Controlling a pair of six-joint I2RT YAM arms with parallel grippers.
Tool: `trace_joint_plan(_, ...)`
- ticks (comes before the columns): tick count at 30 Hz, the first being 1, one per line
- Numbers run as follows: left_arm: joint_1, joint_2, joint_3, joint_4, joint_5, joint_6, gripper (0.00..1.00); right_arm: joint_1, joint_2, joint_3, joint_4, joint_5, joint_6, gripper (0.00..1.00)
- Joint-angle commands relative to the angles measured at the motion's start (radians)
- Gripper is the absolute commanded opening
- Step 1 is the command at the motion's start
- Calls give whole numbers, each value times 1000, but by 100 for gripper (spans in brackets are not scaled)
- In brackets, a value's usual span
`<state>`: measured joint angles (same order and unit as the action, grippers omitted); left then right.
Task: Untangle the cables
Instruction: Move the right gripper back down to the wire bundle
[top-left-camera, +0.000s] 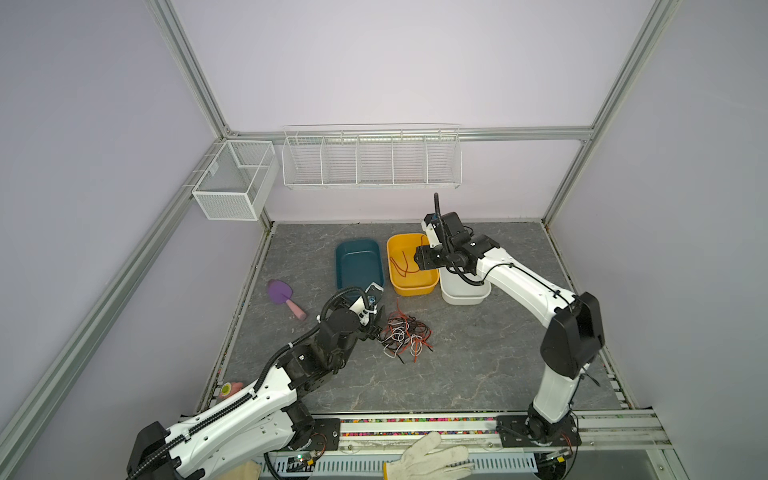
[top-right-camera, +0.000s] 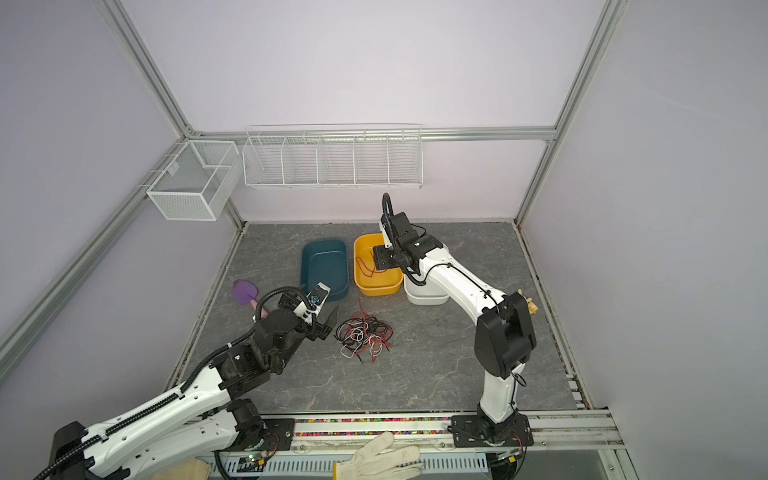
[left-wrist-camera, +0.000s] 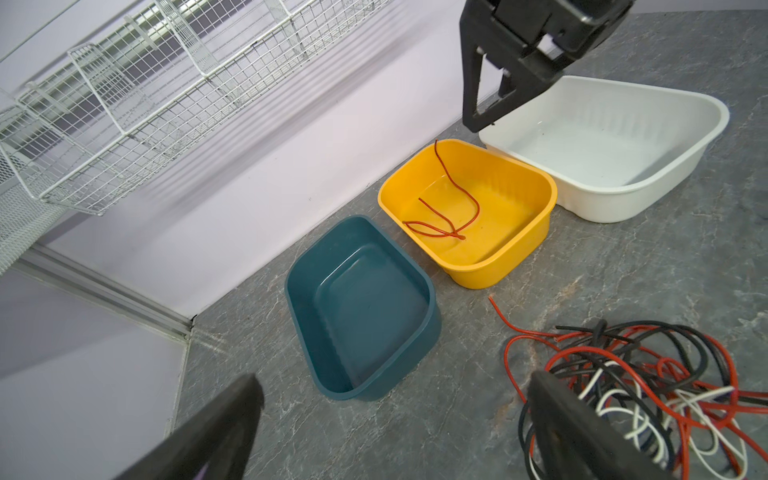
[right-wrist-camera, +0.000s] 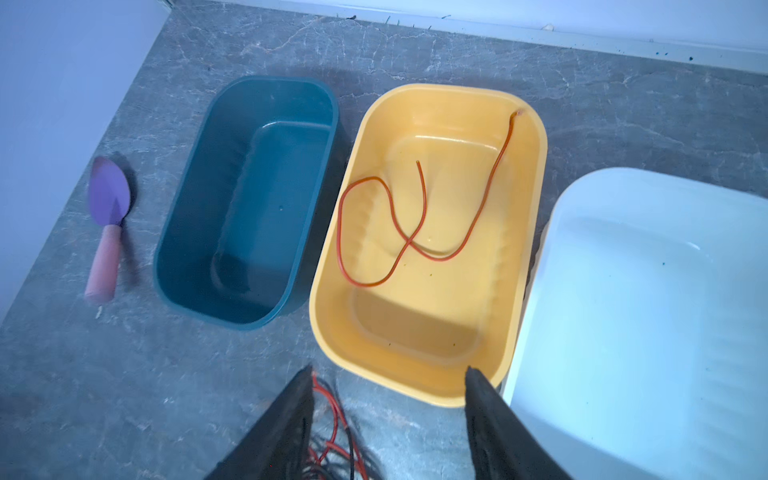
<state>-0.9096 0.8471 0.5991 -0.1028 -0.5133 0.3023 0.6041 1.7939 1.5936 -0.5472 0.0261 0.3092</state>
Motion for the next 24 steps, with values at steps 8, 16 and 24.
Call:
trace_joint_plan(8,5,68,109,-176,117,-118,99,94,-298,-469,143,-199,102,62)
trace_joint_plan(16,5,120,283,-463,165,-331,99,160,-380,-646,265,-242,127,61)
trace_joint_plan(24,4,89,264,-659,282,-513,97,168,-264,-582,292,-315,128,52)
